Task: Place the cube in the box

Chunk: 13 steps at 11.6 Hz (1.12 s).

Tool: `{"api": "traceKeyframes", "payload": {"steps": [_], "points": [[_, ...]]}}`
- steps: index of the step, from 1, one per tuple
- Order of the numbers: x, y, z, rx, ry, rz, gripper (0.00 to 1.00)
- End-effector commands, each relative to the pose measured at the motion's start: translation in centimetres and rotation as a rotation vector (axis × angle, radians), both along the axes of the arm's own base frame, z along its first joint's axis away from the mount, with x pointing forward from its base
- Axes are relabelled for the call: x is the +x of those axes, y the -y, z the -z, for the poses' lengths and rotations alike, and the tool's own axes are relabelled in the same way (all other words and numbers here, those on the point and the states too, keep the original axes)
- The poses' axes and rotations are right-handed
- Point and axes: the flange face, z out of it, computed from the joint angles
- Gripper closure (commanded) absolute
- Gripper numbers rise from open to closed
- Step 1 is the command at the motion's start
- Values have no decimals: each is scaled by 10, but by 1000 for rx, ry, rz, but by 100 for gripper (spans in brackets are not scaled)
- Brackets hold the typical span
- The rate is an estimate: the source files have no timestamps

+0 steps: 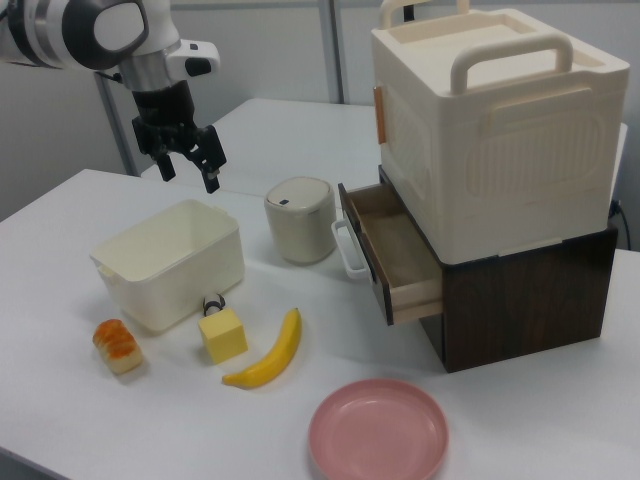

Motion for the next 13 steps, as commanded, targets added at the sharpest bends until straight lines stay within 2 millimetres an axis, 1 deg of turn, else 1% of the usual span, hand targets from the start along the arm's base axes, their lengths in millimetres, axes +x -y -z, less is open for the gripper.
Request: {"api": "traceKeyframes", "payload": {"steps": [1,4,5,6,7,13], "points": [[-11,3,-14,24,-35,-45,0],[-8,0,-11,17,-39,-62,0],[-7,4,-10,25,-38,-82,0],[-6,8,-16,47,-26,-79,0],[-5,7,-17,58,-16,-77,0],[-5,7,-16,57,-22,-86,0]]}}
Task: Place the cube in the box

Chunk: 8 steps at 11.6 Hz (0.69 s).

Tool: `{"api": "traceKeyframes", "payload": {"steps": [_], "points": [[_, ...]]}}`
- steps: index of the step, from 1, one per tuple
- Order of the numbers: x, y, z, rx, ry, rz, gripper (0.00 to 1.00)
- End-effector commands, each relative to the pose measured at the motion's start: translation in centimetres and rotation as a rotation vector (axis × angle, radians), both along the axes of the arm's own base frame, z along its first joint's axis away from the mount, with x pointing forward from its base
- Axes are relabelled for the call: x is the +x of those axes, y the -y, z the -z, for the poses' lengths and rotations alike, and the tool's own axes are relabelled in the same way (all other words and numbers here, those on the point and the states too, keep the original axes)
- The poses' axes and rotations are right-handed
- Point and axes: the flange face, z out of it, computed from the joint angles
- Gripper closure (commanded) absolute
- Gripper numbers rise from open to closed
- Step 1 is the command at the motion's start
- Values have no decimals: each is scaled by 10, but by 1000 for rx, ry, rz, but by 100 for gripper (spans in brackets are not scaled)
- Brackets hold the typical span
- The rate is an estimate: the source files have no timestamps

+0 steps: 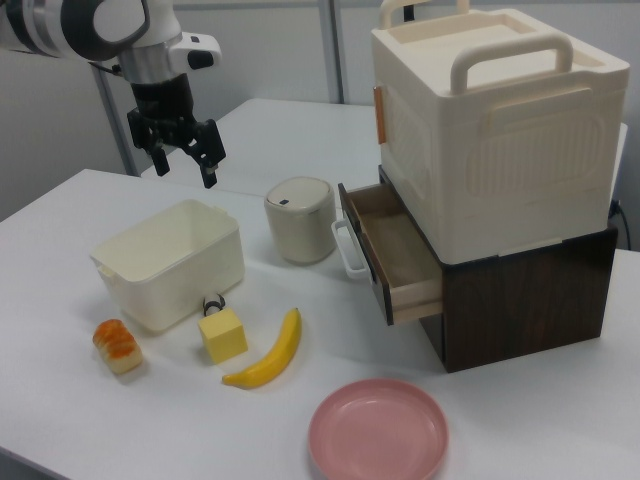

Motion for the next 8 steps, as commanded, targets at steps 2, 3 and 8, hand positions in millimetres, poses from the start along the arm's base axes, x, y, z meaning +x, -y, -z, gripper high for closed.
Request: {"api": "traceKeyframes", "payload": {"steps": [2,3,8], "points": [[4,-5,6,9,-34,-36,0],[3,-5,3,14,-28,-34,0],[3,-4,-1,23,-9,-38,0]]}}
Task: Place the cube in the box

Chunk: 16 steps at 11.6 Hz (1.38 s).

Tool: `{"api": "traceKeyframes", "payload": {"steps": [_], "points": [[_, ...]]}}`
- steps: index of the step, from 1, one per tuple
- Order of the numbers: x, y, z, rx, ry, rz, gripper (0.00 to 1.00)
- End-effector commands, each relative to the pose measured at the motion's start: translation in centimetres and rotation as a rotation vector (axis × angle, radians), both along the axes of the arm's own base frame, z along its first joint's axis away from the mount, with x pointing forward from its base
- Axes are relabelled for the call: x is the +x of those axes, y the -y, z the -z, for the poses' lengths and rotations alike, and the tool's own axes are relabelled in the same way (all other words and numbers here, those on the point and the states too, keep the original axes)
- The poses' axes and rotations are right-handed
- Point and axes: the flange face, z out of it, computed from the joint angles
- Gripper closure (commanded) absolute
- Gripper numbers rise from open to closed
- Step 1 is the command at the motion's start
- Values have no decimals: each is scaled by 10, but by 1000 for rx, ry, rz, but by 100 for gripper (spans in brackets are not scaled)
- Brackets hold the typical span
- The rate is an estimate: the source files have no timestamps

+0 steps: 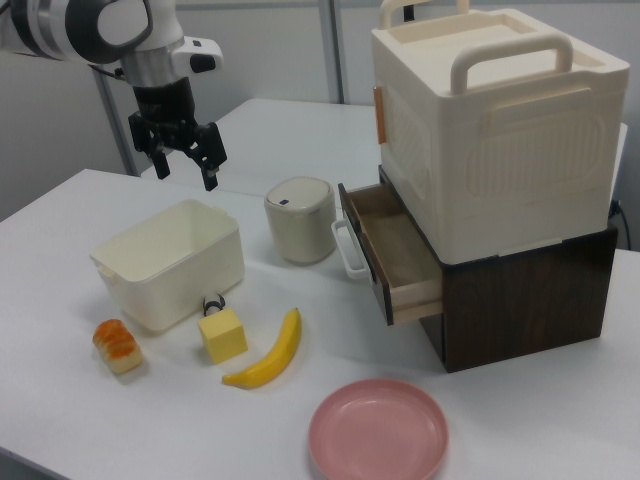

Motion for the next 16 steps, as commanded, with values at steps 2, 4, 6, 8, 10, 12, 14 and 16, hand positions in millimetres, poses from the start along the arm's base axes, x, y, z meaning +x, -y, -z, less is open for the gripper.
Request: {"api": "traceKeyframes", "payload": {"steps": [2,4,6,8,10,12,14,16], "points": [[-2,-1,-9,26,5,-23,0],[-2,-1,-9,25,6,-42,0],[-6,1,-12,31,12,-87,0],[-6,4,-11,30,13,-135,0],[-6,-1,4,27,-15,-163,0],[-7,-4,15,29,-39,-155,0],[-15,-4,18,32,-48,-95,0],[-21,11,29,38,-27,0,0]]}}
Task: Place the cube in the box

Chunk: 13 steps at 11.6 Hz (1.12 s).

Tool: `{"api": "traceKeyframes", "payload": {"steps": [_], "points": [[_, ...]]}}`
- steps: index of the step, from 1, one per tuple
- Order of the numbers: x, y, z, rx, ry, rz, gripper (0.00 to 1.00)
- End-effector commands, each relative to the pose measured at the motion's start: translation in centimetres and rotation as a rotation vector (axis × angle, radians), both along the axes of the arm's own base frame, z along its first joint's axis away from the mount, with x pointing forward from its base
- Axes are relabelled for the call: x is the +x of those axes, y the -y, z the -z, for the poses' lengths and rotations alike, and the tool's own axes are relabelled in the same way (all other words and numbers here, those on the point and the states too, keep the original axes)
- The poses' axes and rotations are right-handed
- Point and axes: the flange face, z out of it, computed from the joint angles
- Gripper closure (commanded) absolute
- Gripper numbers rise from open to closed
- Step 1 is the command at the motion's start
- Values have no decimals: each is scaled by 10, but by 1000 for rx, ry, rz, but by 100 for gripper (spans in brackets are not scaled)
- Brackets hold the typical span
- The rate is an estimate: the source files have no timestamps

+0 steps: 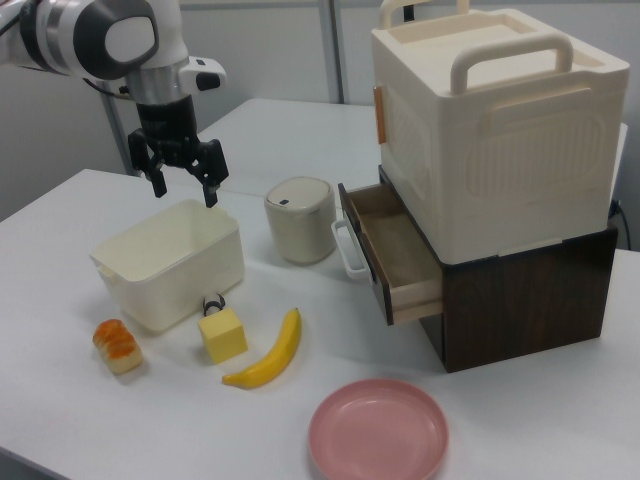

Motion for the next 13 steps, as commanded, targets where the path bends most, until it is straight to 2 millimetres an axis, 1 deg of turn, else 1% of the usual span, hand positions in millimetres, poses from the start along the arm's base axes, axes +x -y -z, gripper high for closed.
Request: {"api": "traceKeyframes", "payload": {"steps": [1,2,4,5,8,9,10,11,12,13], "points": [[-19,18,16,33,18,162,0],[-19,22,27,33,9,247,0],[-23,25,60,36,31,397,0],[-22,20,75,36,55,453,0],[-25,12,118,34,57,489,0],[-24,9,132,36,55,558,0],[-20,8,140,40,59,645,0],[-21,9,145,40,49,707,0],[-23,11,149,39,40,747,0],[-24,10,156,35,27,759,0]]}}
